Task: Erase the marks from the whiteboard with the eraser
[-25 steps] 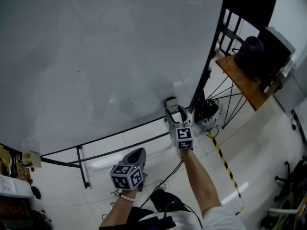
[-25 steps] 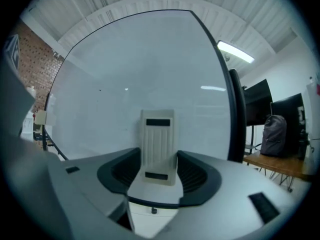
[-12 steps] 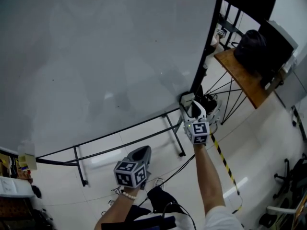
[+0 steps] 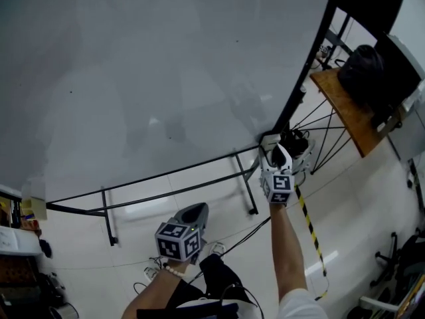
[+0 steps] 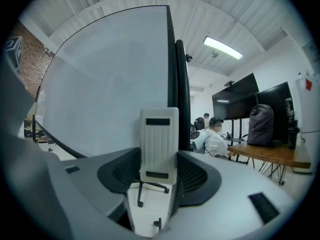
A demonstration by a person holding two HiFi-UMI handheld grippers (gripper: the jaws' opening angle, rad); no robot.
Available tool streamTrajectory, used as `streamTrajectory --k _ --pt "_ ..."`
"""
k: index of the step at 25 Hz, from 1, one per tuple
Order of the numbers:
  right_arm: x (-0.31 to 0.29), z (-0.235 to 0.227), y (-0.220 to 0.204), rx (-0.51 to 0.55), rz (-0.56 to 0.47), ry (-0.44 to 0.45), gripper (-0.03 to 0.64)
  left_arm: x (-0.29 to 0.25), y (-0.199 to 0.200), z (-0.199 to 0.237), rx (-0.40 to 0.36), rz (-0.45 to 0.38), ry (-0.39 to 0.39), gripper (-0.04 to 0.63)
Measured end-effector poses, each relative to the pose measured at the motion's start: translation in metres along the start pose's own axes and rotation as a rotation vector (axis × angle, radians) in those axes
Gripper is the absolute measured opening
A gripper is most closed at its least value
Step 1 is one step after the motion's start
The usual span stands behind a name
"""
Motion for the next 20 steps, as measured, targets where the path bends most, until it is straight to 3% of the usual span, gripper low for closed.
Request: streamTrajectory --k 9,20 --pt "0.000 0.031 -0.009 -0.055 -0.044 -0.022 0.258 0.025 -0.025 0.026 0.060 -0.017 0.029 -0.011" --pt "-0.004 0.119 -0.006 -0.024 -0.082 0.058 0.255 0.069 -0.039 0.081 0.124 -0.067 0.083 -0.011"
Point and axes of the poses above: the fingertips, and each gripper's own axes: x backward along the fingers, z to its left, y out of its top, the point moved 8 cm from there along x, backward along the fingers, and after that the axes turned 5 degrees about x, right-handed, at the moved point
